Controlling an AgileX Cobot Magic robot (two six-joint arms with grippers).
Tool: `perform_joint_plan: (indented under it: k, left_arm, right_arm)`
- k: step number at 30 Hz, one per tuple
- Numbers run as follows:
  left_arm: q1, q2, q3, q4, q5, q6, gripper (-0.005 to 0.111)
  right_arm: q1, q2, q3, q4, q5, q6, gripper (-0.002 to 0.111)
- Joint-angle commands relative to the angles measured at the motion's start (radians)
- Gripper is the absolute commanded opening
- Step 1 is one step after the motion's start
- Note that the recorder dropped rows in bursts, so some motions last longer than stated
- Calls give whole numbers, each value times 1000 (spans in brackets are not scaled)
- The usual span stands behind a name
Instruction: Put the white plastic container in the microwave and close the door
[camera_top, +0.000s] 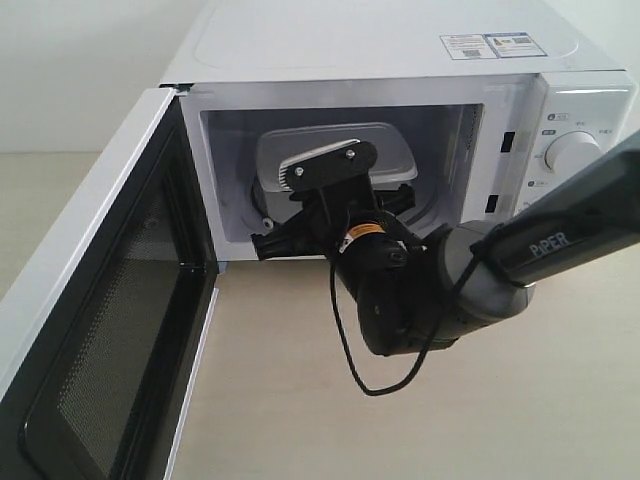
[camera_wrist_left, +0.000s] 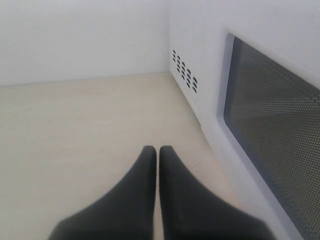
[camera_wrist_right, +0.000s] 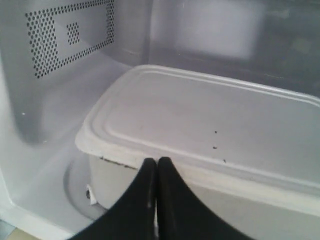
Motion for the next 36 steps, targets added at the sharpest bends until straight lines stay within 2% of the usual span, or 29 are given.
perform_joint_plan:
  k: [1, 15, 20, 29, 36]
  left_arm:
    - [3, -3, 3, -5, -8, 2, 4]
    - [3, -3, 3, -5, -8, 2, 4]
    - [3, -3, 3, -5, -8, 2, 4]
    - [3, -3, 3, -5, -8, 2, 4]
    - [3, -3, 3, -5, -8, 2, 4]
  right_arm:
    - [-11, 35, -46, 15, 8, -20, 0]
    - [-50, 45, -75, 21, 26, -22, 0]
    - [-44, 32, -59, 23, 88, -26, 0]
    - [0, -129, 136, 13, 80, -24, 0]
    - [80, -319, 332, 13, 120, -24, 0]
